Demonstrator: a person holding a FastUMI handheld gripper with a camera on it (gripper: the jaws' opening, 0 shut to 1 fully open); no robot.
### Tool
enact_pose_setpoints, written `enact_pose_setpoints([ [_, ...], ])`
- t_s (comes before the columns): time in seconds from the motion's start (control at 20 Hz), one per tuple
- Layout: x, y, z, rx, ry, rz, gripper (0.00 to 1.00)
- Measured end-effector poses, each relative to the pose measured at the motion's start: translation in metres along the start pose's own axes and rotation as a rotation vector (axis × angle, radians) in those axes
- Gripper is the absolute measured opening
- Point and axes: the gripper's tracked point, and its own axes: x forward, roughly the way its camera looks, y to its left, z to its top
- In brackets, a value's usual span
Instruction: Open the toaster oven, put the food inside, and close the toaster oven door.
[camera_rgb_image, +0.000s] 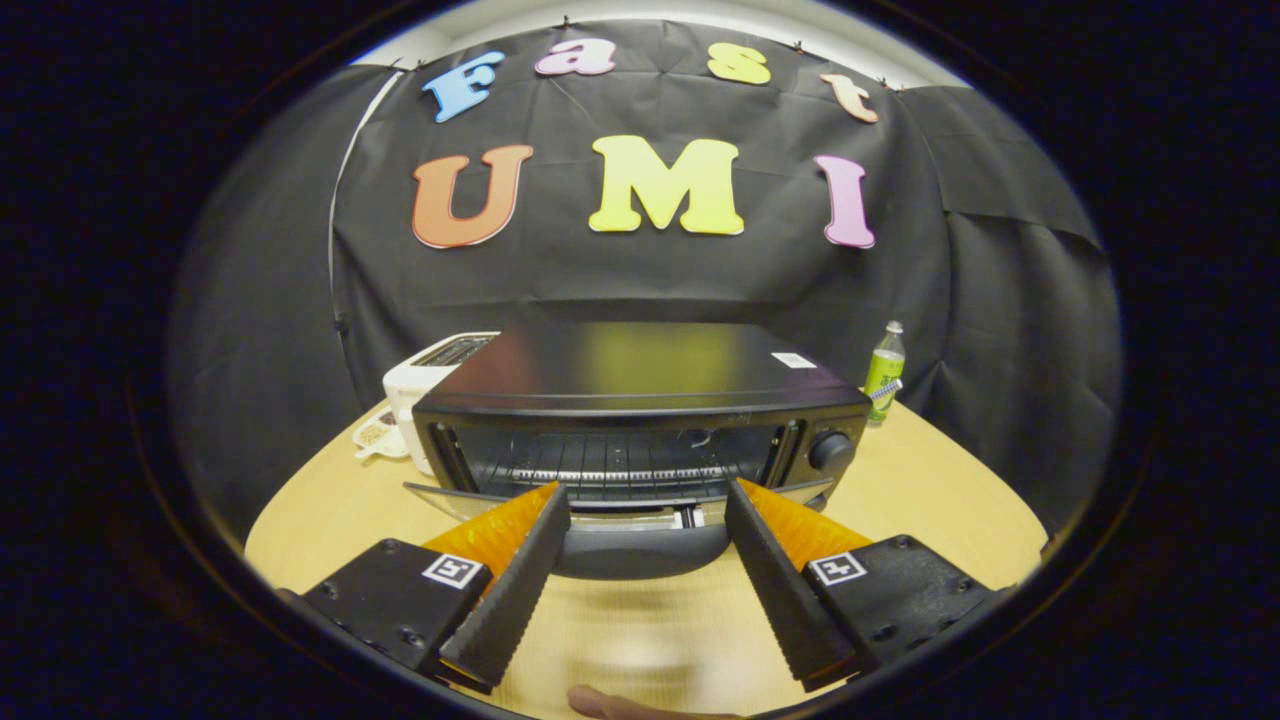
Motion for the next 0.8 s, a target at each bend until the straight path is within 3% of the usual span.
enact_pose_setpoints([
  [0.4,-0.027,-0.004,-0.048,-0.087,-0.045,0.001,1.00],
  [0.8,-0.028,-0.006,-0.110,-0.038,0.009,0.047,1.00],
])
